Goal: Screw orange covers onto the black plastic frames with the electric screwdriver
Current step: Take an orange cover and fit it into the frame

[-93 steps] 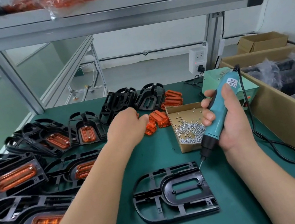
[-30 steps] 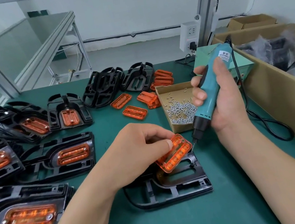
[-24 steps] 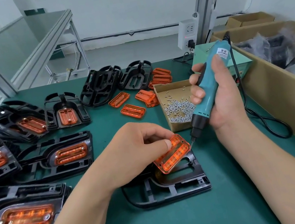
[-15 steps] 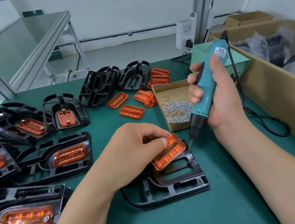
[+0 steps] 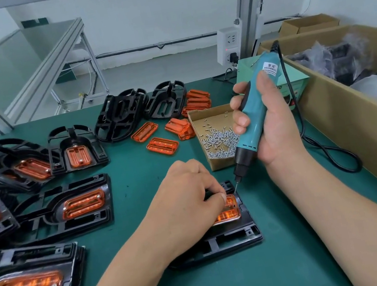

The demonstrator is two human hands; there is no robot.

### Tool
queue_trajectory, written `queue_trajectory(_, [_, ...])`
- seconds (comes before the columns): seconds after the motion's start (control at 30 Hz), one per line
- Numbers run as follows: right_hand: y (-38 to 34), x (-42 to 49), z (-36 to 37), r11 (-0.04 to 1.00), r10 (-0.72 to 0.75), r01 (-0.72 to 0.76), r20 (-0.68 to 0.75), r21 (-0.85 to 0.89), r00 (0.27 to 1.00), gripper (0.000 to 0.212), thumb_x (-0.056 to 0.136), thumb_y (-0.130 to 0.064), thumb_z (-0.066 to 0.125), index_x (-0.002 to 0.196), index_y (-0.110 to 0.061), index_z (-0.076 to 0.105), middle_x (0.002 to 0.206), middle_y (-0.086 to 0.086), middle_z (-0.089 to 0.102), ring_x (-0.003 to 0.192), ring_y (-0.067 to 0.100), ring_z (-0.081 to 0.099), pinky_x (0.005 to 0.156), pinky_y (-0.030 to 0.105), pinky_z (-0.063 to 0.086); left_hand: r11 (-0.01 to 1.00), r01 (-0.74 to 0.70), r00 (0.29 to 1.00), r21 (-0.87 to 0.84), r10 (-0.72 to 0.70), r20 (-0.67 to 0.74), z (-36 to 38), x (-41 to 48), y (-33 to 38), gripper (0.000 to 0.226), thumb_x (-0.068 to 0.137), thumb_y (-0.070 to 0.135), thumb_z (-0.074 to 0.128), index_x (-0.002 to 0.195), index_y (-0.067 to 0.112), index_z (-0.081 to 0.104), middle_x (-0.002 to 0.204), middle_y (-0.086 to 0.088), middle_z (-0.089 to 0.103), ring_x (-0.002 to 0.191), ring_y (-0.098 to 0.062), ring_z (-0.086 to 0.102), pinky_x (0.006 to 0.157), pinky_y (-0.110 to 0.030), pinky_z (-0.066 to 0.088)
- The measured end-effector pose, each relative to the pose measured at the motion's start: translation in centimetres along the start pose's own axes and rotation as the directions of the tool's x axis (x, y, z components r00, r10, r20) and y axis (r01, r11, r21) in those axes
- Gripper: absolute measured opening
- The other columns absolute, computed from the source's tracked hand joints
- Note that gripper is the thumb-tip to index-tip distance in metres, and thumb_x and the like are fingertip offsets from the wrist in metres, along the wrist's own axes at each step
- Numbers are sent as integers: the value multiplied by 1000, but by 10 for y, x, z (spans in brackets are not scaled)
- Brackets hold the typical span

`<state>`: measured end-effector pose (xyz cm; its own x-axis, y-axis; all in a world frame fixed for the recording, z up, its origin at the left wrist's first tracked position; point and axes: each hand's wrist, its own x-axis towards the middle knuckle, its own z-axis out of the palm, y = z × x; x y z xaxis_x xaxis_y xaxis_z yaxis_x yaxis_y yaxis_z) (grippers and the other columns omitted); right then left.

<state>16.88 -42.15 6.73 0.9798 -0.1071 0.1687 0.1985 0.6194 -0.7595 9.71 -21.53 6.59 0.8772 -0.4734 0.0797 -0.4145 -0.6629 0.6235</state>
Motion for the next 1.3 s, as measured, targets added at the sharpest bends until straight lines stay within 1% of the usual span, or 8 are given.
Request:
queue_trajectory(0.37, [0,0,-1,1000,-1,1,4,8,1000,41,105,-50,55,106,-10,63,83,7,63,49,11,52,47,24,46,981,-22,998,192,33,-54,8,1,2,14,93,34,63,81,33,57,99,16,46,100,-5,41,86,-25,44])
queue_trajectory(0.47, [-1,0,0,1000,-2,2,1,8,1000,41,105,-50,55,106,-10,63,83,7,63,49,11,52,47,24,46,983,10,999,185,-1,-45,7,-2,0,14,95,44,59,100,36,49,105,17,47,103,-6,44,88,-25,41])
queue_trajectory(0.57, [-3,0,1,1000,-12,12,-1,13,1000,41,105,-50,54,106,-10,63,83,7,63,49,10,52,46,23,46,983,46,999,176,-45,-14,-2,-5,-8,38,97,53,55,133,42,47,120,24,52,117,2,48,101,-26,44])
queue_trajectory(0.63, [-4,-1,0,999,-24,24,-8,22,1000,40,106,-50,53,105,-11,63,83,7,63,49,10,52,46,23,46,982,67,997,175,-70,10,-9,-5,-12,44,98,54,54,140,43,49,123,25,54,119,3,50,104,-28,46])
queue_trajectory(0.87, [-9,0,-2,997,-48,54,-85,63,995,38,107,-48,52,105,-11,61,82,6,63,50,10,49,47,22,44,962,116,985,249,-143,95,-8,2,-12,31,97,52,64,125,39,60,112,19,53,109,-5,51,99,-31,46])
queue_trajectory(1.13, [-17,3,-10,991,-71,85,-134,102,988,36,105,-49,56,104,-13,63,84,5,63,53,10,49,49,22,44,980,143,975,137,-164,152,-15,4,-21,36,91,59,68,122,42,62,109,23,55,104,4,55,97,-28,48])
queue_trajectory(1.2, [-21,4,-14,987,-98,117,-166,108,981,36,105,-48,56,103,-13,63,84,5,63,53,10,48,49,21,44,985,150,981,82,-159,113,-18,6,-20,37,92,61,66,123,43,64,108,23,56,102,8,55,94,-23,48])
queue_trajectory(1.3, [-27,7,-19,979,-124,156,-220,133,968,35,106,-47,54,101,-13,63,82,4,62,51,9,49,49,21,44,987,127,991,95,-121,-61,-23,17,-12,22,98,51,63,116,39,68,102,21,60,97,4,57,88,-26,49])
